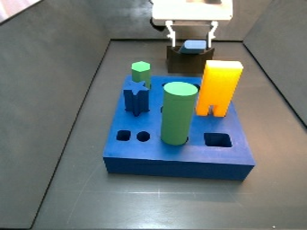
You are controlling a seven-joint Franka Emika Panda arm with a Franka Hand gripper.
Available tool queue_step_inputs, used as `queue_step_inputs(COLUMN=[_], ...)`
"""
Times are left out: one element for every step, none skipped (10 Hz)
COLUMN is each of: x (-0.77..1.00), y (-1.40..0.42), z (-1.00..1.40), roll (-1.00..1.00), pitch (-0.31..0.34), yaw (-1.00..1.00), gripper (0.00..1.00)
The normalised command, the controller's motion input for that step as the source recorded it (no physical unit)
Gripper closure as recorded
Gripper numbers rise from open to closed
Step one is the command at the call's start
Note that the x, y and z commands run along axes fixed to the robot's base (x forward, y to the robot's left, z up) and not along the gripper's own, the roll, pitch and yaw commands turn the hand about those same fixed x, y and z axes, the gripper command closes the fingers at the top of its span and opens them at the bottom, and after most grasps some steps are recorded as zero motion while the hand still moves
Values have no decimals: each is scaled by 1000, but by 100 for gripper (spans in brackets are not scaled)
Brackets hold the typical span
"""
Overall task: Pick up the square-circle object. Move up. Rotate the square-circle object. Place the square-circle object on the fixture. Regrasp the square-circle object. Move to above the board. Insert the square-circle object.
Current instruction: Regrasp the square-circle object.
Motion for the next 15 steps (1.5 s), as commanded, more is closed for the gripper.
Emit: queue_step_inputs(x=[0,-3,-24,-26,-25,-25,-25,-22,-15,-1000,-1000,-1000,-1000,-1000,-1000], y=[0,3,4,3,5,10,10,10,8,0,-1,-2,-1,0,-8], z=[1000,1000,1000,1000,1000,875,747,499,317,0,-35,10,9,1,9], roll=[46,51,59,62,60,49,44,44,44,4,-10,7,20,39,65], pitch=[45,46,72,88,100,120,121,118,109,-10,-27,-91,-98,-106,-118], yaw=[70,73,56,40,27,-3,-16,-38,-49,-22,-26,-39,-33,-17,10], gripper=[0,0,0,0,0,0,0,0,0,0,0,0,0,0,0])
